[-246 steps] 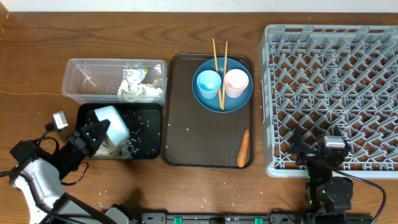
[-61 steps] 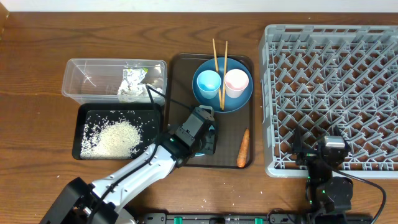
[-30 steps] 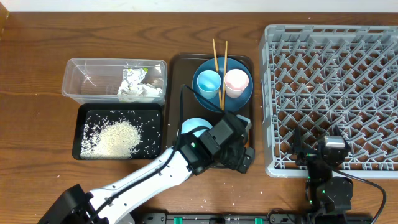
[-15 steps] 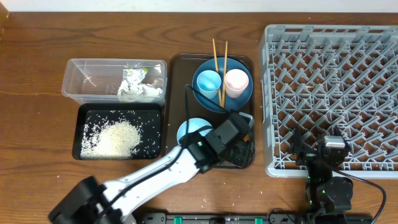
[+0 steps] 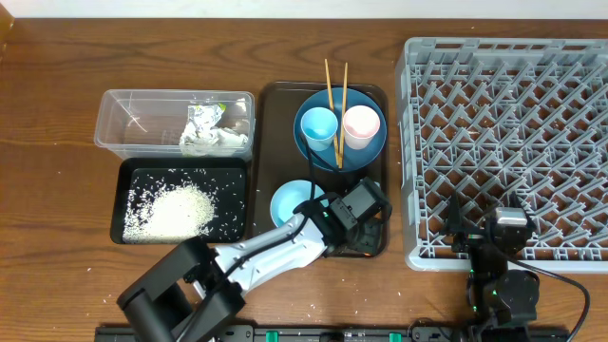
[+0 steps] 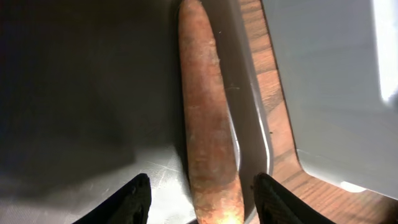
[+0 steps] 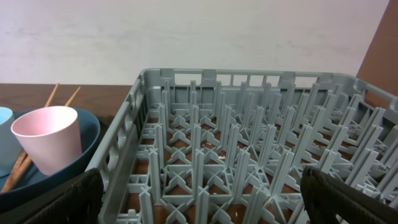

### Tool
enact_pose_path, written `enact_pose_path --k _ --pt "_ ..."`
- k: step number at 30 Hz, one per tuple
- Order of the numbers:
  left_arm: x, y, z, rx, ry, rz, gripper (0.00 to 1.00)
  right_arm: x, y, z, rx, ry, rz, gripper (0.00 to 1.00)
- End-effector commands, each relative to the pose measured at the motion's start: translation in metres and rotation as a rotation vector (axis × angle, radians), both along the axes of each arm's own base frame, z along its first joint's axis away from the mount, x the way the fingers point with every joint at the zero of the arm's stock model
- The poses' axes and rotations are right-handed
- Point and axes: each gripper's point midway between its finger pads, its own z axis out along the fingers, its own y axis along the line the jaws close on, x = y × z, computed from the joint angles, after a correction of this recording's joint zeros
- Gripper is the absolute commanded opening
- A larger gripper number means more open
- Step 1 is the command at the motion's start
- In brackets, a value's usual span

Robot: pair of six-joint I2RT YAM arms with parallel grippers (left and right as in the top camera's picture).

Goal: Sort waste into correct bins and load items into the dishwasher rack
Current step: 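Move the left gripper over the orange carrot and lower it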

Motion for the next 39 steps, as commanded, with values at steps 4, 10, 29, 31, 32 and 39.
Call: enact_pose_path --k 4,10,29,31,32,39 --pt "-0.0038 -0.0073 0.0008 0.011 -0.023 -0.013 0.56 -0.0001 -0.0032 -0.0014 0.006 0.004 -0.014 0.99" --pt "-0.0047 -0.0069 -0.0009 0.055 -0.082 -0.013 0.56 -0.0001 -0.0032 -0.0014 0.006 0.004 -0.015 0.99" --pt "-0.0001 0.0012 -0.0021 0.143 -0.193 0.007 0.48 -0.0001 -0.0032 -0.0014 0.006 0.004 -0.014 0.99" --pt "-0.0003 0.0012 -0.0022 0.143 -0.192 0.007 0.48 -0.0001 -0.0032 -0.0014 0.006 0.004 -0.015 0.99" --pt "-0.0009 0.0011 -0.0023 0.142 -0.188 0.010 0.48 -0.0001 -0.0032 -0.0014 0.006 0.004 -0.015 0.99" --pt "-0.0017 0.0008 -0.0025 0.136 -0.177 0.023 0.48 -0.0001 -0.0032 -0.0014 0.006 0.004 -0.015 0.99"
